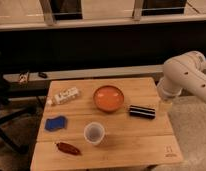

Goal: Pick up the ceramic bowl

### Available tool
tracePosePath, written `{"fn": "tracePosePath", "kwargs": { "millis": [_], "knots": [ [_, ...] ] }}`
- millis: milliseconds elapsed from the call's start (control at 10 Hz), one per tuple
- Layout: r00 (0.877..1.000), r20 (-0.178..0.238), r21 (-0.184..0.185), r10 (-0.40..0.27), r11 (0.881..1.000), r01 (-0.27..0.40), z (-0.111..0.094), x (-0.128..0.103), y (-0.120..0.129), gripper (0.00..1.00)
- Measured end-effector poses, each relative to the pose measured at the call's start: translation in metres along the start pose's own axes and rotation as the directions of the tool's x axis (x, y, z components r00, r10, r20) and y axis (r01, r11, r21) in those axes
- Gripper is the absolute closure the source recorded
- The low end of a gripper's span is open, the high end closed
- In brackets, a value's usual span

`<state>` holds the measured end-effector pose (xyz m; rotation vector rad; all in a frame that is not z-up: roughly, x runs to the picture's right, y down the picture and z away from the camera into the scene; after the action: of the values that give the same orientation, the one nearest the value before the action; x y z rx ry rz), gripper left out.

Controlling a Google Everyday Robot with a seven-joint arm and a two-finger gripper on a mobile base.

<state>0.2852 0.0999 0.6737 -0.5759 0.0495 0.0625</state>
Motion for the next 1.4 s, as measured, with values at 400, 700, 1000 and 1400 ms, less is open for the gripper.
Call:
{"fn": "tracePosePath", "kwargs": {
  "millis": [400, 700, 1000, 1400],
  "knots": [
    [0.997, 0.0, 0.032, -0.082, 0.996, 0.082, 0.001, -0.027, -0.015, 0.2],
    [0.992, -0.002, 0.058, -0.13, 0.99, 0.13, 0.002, -0.043, -0.025, 0.2],
    [0.984, 0.006, 0.073, -0.177, 0.982, 0.176, 0.009, -0.059, -0.033, 0.2],
    [0.97, 0.009, 0.094, -0.242, 0.966, 0.24, 0.018, -0.078, -0.041, 0.2]
  ]
}}
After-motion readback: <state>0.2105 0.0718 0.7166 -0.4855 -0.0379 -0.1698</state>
